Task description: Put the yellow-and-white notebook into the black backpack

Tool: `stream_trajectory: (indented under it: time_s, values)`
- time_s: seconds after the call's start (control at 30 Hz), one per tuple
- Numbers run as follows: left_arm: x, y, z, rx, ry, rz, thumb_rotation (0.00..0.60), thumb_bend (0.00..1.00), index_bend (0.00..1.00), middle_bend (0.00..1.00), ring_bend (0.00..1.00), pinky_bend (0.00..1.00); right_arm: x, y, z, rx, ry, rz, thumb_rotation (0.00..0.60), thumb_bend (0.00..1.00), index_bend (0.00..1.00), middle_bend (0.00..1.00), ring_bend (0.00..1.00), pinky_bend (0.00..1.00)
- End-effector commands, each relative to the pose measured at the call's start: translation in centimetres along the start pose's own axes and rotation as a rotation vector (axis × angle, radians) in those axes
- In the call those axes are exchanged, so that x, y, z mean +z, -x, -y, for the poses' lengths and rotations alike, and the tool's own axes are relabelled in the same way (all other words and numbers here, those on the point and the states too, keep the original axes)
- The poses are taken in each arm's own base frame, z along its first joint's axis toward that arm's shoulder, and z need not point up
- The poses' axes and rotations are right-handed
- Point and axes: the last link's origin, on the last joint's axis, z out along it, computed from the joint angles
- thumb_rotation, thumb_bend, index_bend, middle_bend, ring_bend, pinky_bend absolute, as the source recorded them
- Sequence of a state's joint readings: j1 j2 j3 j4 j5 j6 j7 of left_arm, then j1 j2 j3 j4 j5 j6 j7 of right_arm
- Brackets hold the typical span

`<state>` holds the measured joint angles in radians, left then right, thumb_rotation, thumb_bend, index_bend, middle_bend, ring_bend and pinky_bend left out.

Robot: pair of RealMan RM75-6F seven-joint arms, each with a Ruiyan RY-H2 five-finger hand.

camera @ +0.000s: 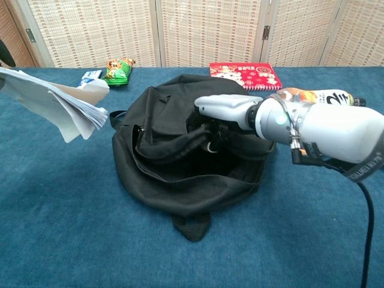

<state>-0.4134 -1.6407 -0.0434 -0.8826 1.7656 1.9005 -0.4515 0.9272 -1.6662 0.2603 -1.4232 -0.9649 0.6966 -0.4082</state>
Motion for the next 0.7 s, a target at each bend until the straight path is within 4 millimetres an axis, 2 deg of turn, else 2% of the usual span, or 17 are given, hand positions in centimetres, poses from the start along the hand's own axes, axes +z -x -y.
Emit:
stream_trajectory:
  time_s: [0.03, 0.23, 0.33, 0.53, 0.7]
  values:
    - [0.2, 0.0, -0.2, -0.015, 0.016, -0.006, 0.6, 0.47, 0.72, 0.51, 0.41, 0.29, 1.7, -2.0, 0.7, 0.124, 0.011, -0.003, 0.6, 0.79, 0.69, 0.58, 0.57, 0.76]
    - [1.3, 0.4, -1.3, -0.074, 0.07, -0.008, 0.6, 0.47, 0.72, 0.51, 0.41, 0.3, 4.1, -5.0, 1.2, 0.265, 0.043, -0.026, 0.6, 0.8, 0.7, 0.59, 0.59, 0.77]
    - [1.9, 0.8, -2.1, -0.123, 0.101, -0.002, 0.6, 0.47, 0.72, 0.51, 0.41, 0.3, 5.1, -6.2, 1.5, 0.276, 0.053, -0.051, 0.6, 0.8, 0.7, 0.59, 0.59, 0.77]
    - [3.3, 1.9, -3.7, -0.194, 0.162, 0.003, 0.6, 0.47, 0.72, 0.52, 0.42, 0.3, 6.4, -8.3, 2.5, 0.345, 0.05, -0.102, 0.6, 0.8, 0.7, 0.59, 0.59, 0.77]
    - [4.9, 2.7, -5.0, -0.251, 0.198, -0.03, 0.6, 0.47, 0.72, 0.52, 0.42, 0.31, 7.3, -9.2, 3.4, 0.375, 0.042, -0.127, 0.6, 0.8, 0.7, 0.59, 0.59, 0.77]
